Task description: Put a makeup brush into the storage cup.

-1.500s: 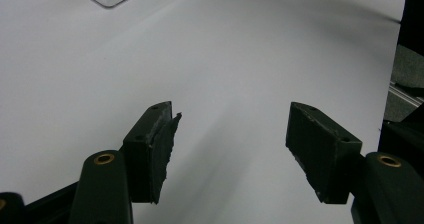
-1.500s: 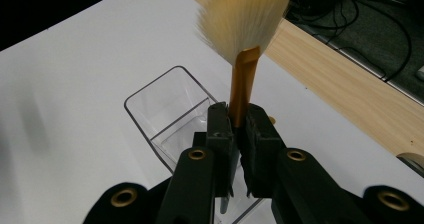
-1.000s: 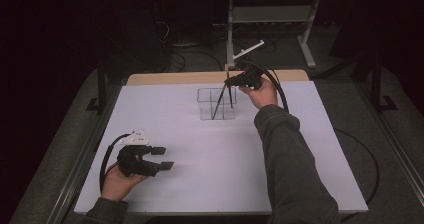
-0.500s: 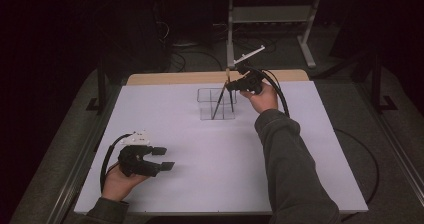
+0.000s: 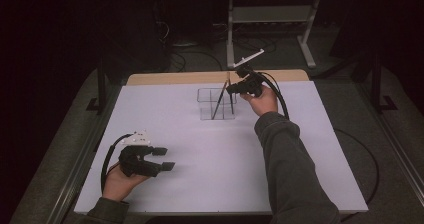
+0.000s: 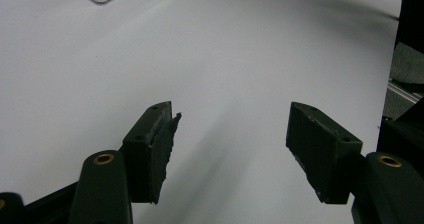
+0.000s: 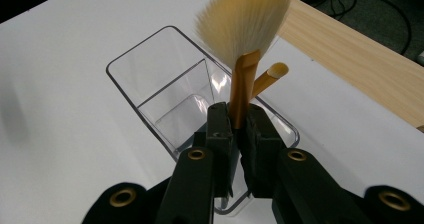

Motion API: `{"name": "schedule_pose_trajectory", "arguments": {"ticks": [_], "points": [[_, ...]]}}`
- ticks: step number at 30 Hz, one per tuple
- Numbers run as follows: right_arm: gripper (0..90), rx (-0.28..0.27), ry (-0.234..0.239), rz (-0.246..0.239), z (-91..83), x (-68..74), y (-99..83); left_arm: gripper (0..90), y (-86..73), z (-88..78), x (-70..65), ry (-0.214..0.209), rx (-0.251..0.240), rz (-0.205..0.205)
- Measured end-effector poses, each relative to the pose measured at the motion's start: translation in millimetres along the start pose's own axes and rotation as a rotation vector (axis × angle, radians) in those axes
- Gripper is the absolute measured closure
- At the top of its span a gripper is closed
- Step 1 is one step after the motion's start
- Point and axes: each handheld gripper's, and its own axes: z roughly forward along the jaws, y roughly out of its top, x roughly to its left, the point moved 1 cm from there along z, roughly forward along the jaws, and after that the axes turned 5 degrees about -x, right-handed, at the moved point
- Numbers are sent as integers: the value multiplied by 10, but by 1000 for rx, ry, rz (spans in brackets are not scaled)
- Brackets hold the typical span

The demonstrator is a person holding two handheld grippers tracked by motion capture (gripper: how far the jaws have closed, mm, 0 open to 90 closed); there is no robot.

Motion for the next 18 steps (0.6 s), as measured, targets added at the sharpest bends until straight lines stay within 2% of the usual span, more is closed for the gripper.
{"name": "schedule_pose_trajectory", "arguments": {"ticks": [2,3,4,13,14,18], "points": [[788,5,11,14,10,4,-6,349,-1,1,2,-1,0,-1],[730,17,-6,18,12,14,-4,349,-1,1,3,-1,0,-1],[736,20,-18,11,17,16,-7,349,0,1,2,-1,1,-1],[715,15,-14,22,-42,26,-40,348,6,9,1,0,0,13],[706,15,-12,21,-48,24,-43,348,5,9,-8,-2,0,1],[693,2,-7,21,-94,36,-62,348,5,4,-13,-1,-7,-5]]}}
